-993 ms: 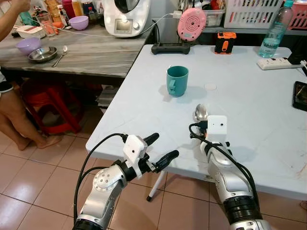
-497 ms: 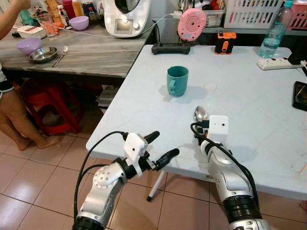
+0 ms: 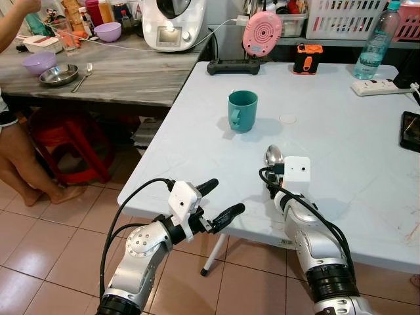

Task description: Setting the table

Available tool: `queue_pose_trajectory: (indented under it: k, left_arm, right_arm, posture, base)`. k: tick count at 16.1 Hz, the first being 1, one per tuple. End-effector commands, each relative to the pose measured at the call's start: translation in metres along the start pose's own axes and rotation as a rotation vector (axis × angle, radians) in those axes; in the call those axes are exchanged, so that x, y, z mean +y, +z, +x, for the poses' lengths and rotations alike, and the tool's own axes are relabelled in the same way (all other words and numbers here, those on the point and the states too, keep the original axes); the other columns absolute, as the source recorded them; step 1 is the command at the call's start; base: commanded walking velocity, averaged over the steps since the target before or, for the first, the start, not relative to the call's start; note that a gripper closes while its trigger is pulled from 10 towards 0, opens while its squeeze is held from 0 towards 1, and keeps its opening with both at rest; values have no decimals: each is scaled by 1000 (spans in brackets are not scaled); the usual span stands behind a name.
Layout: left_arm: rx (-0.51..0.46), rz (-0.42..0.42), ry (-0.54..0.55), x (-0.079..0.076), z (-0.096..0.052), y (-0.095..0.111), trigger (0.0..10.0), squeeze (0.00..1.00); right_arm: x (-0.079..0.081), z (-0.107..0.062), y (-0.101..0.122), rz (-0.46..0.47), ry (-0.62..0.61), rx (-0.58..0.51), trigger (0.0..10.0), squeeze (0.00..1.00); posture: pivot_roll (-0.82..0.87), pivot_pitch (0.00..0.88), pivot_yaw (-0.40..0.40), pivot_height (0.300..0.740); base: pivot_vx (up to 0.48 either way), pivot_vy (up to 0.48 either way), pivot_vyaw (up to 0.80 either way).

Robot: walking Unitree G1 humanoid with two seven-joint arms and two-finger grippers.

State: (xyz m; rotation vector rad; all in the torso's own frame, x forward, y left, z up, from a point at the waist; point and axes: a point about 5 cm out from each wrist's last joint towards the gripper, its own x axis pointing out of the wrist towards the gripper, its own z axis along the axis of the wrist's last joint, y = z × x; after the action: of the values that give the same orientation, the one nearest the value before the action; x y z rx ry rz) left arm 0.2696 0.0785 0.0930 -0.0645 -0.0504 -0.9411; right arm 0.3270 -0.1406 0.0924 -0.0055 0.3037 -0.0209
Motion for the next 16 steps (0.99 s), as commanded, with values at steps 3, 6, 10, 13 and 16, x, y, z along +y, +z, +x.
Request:
queue_pose_trajectory:
  k: [3, 6, 10, 13, 16]
  left_arm:
    - [12, 1, -12, 0, -3, -1, 10000, 0]
    - [14, -3, -22, -1, -2, -1, 10000, 0]
    - [15, -2, -29, -2, -2, -1, 10000, 0]
    - [15, 0, -33, -3, -3, -1, 10000, 0]
    - [8, 6, -24, -1, -2, 1, 10000, 0]
  right_arm:
    - [3, -3, -31, -4, 17, 155, 0, 0]
    - [2, -4, -35, -4, 21, 171, 0, 0]
    - [2, -5, -37, -1, 23, 178, 0, 0]
    - [2, -5, -37, 10, 23, 178, 0, 0]
    - [2, -5, -37, 27, 18, 178, 0, 0]
  posture:
    - [-154, 50, 102, 740]
    - [-156, 52, 104, 740]
    - [-156, 55, 103, 740]
    - [-152, 54, 101, 740]
    - [-145, 50, 96, 740]
  base:
    - [0, 0, 0]
    - [0, 0, 0]
    - [0, 0, 0]
    - [0, 0, 0]
    - [0, 0, 0]
